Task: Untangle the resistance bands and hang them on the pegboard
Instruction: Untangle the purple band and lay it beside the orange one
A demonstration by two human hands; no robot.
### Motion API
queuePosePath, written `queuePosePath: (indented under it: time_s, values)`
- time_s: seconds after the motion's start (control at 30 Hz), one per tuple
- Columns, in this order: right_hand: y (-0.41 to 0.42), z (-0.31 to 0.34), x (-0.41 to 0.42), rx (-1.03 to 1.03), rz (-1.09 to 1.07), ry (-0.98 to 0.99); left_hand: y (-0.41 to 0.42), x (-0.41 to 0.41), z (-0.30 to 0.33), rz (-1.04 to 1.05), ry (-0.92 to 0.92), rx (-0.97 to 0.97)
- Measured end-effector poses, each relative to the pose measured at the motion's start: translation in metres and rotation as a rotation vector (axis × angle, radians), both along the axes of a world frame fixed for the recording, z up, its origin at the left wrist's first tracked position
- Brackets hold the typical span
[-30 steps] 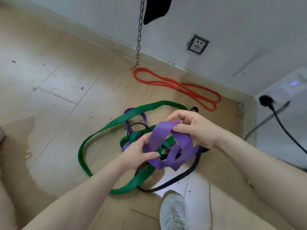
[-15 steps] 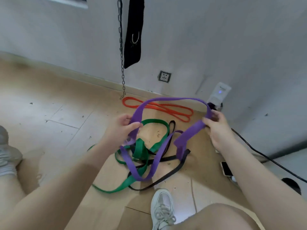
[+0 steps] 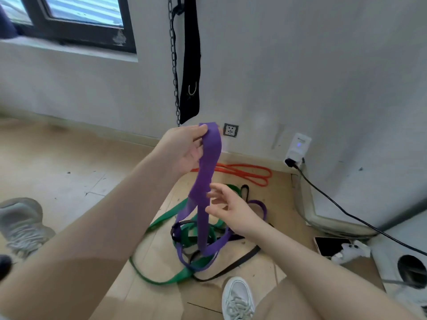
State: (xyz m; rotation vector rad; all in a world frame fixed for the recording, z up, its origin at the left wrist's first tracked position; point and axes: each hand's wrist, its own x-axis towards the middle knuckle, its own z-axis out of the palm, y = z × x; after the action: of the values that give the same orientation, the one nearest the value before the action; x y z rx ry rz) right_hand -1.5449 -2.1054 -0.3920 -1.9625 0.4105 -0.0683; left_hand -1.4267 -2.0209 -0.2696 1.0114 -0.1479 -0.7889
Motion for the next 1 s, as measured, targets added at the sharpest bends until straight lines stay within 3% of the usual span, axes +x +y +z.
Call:
queuePosePath:
  time_s: [0.13, 0.33, 0.4, 0.47, 0.53, 0.63, 0.73, 0.83, 0.93, 1.0]
  values:
    - [0.008, 0.0, 0.004, -0.1, -0.043, -0.01, 0.006, -0.006, -0.003, -0.033, 0.096, -0.036]
    - [0.009, 0.003, 0.002, 0.006, 0.04, -0.002, 0.011, -0.014, -0.008, -0.021, 0.105, -0.072]
    - [0.013, 0.011, -0.004, 0.14, -0.016, -0.061, 0.016, -0.007, -0.026, 0.008, 0.001, 0.109]
    - [0.012, 0.024, -0.002, 0.342, -0.214, -0.186, 0.026, -0.009, -0.054, -0.051, -0.229, 0.456]
    - [0.002, 0.031, 0.007, 0.596, -0.473, -0.289, 0.035, -0.023, -0.081, -0.189, -0.37, 0.591]
    - [-0.01, 0.04, 0.018, 0.904, -0.777, -0.322, 0.041, -0.044, -0.107, -0.32, -0.47, 0.538]
    - [-0.015, 0.049, 0.018, 1.044, -0.845, -0.32, 0.044, -0.05, -0.123, -0.435, -0.634, 0.504]
    - [-0.027, 0.065, 0.009, 1.153, -0.83, -0.396, 0.052, -0.05, -0.15, -0.597, -0.84, 0.697]
    - [-0.04, 0.076, 0.0, 1.205, -0.781, -0.473, 0.054, -0.053, -0.156, -0.49, -0.773, 0.66]
    - [-0.037, 0.071, -0.002, 1.086, -0.753, -0.38, 0.045, -0.057, -0.145, -0.401, -0.724, 0.538]
